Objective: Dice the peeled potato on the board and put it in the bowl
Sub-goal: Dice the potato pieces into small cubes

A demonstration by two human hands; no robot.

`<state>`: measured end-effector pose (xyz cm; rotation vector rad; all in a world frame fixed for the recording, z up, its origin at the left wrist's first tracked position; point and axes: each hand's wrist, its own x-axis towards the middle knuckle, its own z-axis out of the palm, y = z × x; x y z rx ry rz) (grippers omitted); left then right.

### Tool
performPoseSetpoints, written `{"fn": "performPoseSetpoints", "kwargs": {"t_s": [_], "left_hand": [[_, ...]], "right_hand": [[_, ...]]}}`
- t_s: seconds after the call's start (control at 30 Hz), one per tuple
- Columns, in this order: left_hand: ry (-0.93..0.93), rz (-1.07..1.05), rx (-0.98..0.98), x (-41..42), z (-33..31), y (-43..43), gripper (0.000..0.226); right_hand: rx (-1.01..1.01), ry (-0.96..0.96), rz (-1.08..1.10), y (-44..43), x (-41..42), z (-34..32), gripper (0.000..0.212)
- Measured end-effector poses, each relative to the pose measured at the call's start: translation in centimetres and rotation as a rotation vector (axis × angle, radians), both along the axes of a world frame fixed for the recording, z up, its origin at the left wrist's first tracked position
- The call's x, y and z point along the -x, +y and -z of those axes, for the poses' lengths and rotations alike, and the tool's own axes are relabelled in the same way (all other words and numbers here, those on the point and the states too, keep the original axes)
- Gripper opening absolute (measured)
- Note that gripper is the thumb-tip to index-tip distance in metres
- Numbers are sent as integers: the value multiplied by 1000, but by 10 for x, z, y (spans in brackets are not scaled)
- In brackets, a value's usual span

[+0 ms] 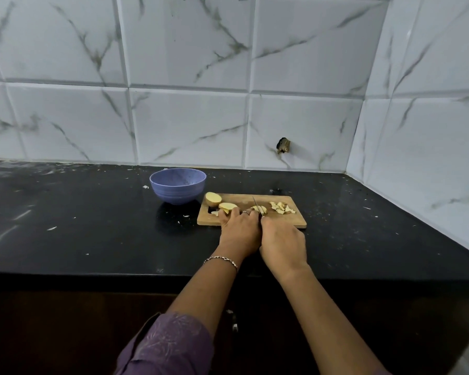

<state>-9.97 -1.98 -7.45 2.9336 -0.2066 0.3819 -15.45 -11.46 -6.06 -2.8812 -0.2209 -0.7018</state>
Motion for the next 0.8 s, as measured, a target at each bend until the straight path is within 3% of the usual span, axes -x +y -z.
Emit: {"fn": "performPoseSetpoints", "kwargs": {"t_s": [0.27,0.53,0.8], "left_hand": [[5,10,-12,1,-1,0,32],[-2,-14,-2,5,-2,-2,41],[15,-2,25,8,-4,-2,39]], "right_hand": [[-7,-37,-4,1,-7,3,24],[-239,-79,66,-1,-2,11,21],[-247,-79,9,-2,9,14,34]]}}
